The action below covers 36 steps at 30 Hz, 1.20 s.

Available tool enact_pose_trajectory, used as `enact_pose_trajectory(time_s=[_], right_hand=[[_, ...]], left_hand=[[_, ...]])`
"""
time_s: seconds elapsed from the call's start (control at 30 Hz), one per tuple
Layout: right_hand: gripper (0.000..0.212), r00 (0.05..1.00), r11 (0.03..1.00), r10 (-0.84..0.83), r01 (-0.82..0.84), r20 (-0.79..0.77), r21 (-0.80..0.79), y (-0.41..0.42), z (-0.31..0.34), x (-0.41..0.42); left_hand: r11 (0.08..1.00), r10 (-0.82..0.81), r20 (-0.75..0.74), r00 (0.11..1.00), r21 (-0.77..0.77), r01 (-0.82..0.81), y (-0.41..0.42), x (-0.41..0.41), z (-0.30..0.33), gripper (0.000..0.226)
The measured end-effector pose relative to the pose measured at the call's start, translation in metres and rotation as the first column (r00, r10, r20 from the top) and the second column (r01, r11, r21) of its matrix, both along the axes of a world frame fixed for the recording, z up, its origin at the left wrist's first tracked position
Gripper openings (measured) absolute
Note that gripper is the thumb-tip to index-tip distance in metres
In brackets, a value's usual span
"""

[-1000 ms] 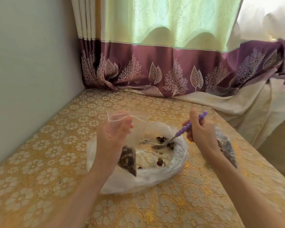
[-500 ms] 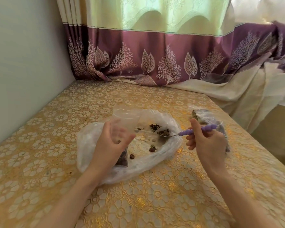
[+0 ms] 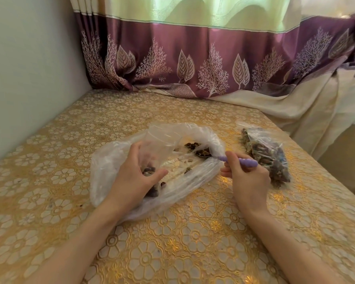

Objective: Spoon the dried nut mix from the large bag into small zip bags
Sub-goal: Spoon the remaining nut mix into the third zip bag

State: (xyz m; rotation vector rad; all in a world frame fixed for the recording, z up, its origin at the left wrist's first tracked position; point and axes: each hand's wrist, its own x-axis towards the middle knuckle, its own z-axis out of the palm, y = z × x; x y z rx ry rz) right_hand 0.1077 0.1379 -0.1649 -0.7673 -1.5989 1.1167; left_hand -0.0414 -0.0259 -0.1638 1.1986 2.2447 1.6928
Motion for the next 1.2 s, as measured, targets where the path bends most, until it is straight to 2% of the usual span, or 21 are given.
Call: enact_pose_trajectory(time_s=[0.07,0.27,0.43,0.57,0.87,1.2], right_hand=[[0.021,1.000,0.998,0.025,-0.026,-0.018,-0.064,0.001,-0.002,-0.001],[0.012,0.978,0.939,0.068,-0.130,-0.198,-0.320,0.005,0.002,0.001],[0.013,0.966,0.896,0.055,-0.160,-0.253,-0.415,0.007,0.008,0.008],[0.018,0.966,0.900,0.069,-0.169,-0.251,-0.403,0.006,0.013,0.013],[0.021,0.962,0.941,0.142,-0.205,-0.235,-0.270,-0.003,0.016,0.015],[0.026,0.885,0.930,0.259,-0.337,-0.388,-0.148,-0.004,0.082,-0.005]], left_hand=[[1.000,-0.004,0.015,1.000,-0.007,0.004,0.000,-0.001,0.001,0.060],[0.999,-0.030,0.031,0.999,-0.036,0.031,0.000,-0.002,0.003,0.064],[0.983,-0.108,0.112,0.988,-0.135,0.122,-0.005,-0.009,0.008,0.083],[0.965,-0.149,0.179,0.972,-0.190,0.183,-0.009,-0.014,0.013,0.099],[0.949,-0.228,0.242,0.943,-0.161,0.271,-0.012,-0.019,0.011,0.093],[0.951,-0.216,0.238,0.947,-0.169,0.259,-0.011,-0.017,0.013,0.092]])
